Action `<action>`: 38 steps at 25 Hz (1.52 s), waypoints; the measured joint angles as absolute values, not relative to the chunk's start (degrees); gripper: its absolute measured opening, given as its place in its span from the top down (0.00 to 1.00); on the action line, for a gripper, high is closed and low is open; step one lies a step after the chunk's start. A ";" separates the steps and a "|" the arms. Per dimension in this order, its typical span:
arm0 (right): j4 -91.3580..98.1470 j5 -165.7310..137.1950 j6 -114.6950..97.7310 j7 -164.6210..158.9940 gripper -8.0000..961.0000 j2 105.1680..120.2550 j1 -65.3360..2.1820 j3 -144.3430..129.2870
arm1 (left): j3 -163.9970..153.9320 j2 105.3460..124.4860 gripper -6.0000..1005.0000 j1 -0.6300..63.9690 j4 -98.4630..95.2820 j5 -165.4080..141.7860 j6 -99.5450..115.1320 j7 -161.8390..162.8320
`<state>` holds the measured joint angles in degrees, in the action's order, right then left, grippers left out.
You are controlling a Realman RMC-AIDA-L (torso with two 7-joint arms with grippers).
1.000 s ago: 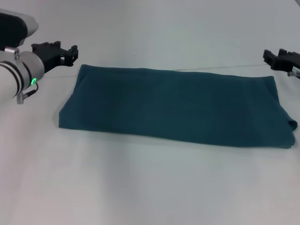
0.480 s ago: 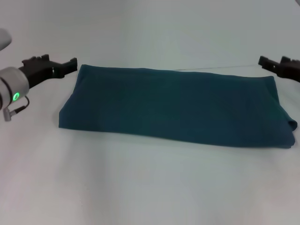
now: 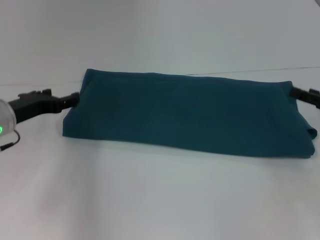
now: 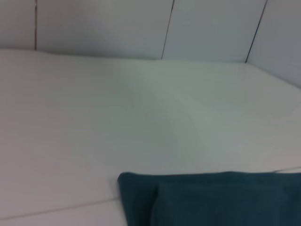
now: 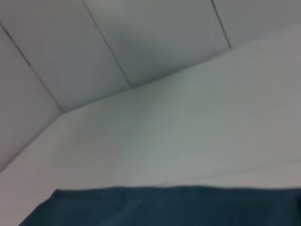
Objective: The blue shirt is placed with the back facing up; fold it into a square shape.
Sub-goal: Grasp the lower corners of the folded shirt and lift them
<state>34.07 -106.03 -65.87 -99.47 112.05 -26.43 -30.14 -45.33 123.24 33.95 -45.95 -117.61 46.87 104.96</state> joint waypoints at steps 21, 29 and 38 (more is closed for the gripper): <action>39.45 -114.45 -81.17 -121.21 0.11 106.99 -22.93 -29.13 | -46.49 123.57 0.12 33.41 -45.91 -126.19 52.45 108.69; 39.14 -114.52 -81.33 -121.59 0.11 107.22 -22.98 -29.32 | -48.11 123.77 0.13 33.83 -44.38 -127.16 46.75 107.58; 38.86 -114.52 -81.10 -121.62 0.11 107.50 -23.04 -29.20 | -48.16 123.54 0.13 36.16 -40.20 -127.64 40.63 106.00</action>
<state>38.86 -114.52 -81.10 -121.62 107.50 -23.04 -29.20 -48.16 123.54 36.16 -40.20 -127.64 40.63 106.00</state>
